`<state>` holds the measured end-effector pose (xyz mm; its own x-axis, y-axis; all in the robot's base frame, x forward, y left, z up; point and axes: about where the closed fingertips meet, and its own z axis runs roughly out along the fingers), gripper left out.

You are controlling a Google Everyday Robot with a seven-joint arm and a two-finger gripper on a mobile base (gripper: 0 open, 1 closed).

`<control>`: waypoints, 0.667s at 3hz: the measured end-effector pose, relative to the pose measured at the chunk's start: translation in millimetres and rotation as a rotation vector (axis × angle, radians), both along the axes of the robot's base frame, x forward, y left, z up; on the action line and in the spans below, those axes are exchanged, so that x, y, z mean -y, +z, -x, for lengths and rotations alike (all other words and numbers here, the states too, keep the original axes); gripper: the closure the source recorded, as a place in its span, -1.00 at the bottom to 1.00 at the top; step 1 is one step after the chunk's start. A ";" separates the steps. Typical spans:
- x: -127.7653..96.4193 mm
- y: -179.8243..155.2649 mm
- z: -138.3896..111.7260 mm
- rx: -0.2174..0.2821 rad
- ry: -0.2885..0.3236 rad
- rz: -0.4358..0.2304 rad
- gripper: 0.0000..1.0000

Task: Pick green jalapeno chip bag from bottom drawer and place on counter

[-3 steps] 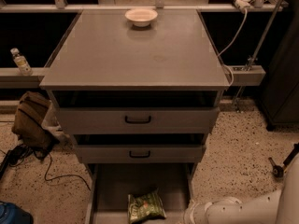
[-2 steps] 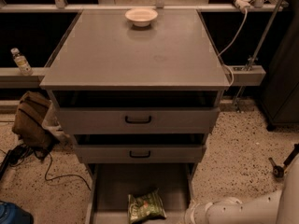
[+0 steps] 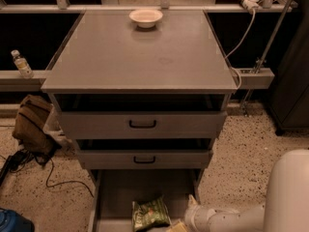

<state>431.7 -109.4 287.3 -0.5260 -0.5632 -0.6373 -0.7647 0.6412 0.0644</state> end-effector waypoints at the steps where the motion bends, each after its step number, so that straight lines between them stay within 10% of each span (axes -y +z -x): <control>1: -19.9 -15.9 -36.0 0.143 -0.004 -0.052 -1.00; 2: -59.1 -28.5 -57.6 0.191 0.083 -0.084 -1.00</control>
Offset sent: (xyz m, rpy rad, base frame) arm 0.0646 0.0964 -0.0645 0.1171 -0.1122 0.2492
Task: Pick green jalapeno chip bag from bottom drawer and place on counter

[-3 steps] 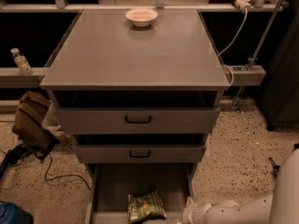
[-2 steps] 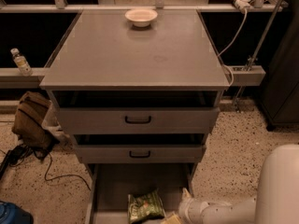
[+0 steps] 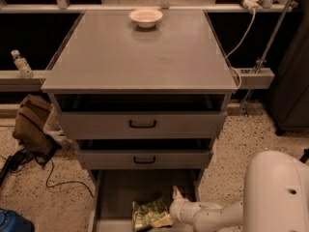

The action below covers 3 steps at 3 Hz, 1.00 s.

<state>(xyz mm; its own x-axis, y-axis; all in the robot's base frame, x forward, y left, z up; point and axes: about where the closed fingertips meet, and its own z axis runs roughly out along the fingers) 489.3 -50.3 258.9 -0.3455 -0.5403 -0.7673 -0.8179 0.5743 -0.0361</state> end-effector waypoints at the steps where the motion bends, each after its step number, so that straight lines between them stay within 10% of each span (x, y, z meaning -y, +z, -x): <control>1: -2.2 1.1 1.4 0.009 0.027 0.000 -1.00; 3: -24.6 -74.1 -10.6 -0.016 0.053 0.009 -1.00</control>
Offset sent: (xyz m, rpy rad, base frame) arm 0.0056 0.0049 -0.0303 0.0126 -0.0151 0.0046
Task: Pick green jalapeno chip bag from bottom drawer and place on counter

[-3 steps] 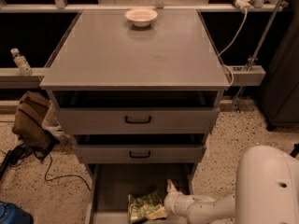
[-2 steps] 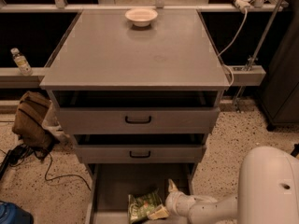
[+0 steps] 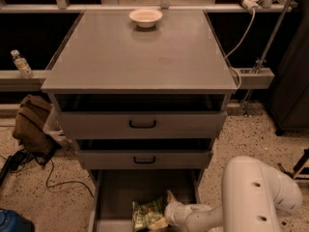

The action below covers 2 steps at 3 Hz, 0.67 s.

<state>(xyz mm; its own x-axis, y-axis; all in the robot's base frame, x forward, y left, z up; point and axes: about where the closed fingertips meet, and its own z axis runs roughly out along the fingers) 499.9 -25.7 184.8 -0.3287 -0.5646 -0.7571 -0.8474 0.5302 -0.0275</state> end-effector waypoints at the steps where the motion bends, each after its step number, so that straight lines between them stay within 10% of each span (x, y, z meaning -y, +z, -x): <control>1: -16.0 -38.0 -3.2 -0.006 0.030 0.000 -1.00; 2: -27.4 -64.5 2.5 -0.014 0.053 -0.010 -1.00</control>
Offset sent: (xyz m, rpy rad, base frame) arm -0.0039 0.0328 -0.1005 0.0240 0.0236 0.0801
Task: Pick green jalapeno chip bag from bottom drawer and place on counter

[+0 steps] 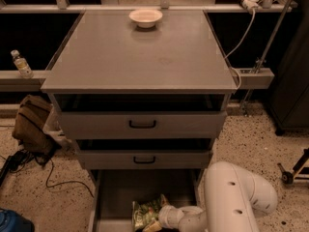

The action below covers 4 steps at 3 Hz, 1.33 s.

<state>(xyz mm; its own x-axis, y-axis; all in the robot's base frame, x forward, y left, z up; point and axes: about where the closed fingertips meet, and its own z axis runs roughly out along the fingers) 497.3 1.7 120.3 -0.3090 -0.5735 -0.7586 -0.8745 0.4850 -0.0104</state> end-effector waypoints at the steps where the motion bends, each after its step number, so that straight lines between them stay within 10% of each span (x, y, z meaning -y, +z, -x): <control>1: -1.0 -2.4 1.0 -0.002 0.001 -0.002 -0.64; 3: 0.9 4.9 2.3 0.014 -0.004 -0.006 0.29; 4: 8.5 66.8 -3.3 0.131 -0.051 -0.074 0.76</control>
Offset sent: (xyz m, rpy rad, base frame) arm -0.0010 0.0010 -0.0024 0.0016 0.0020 0.0013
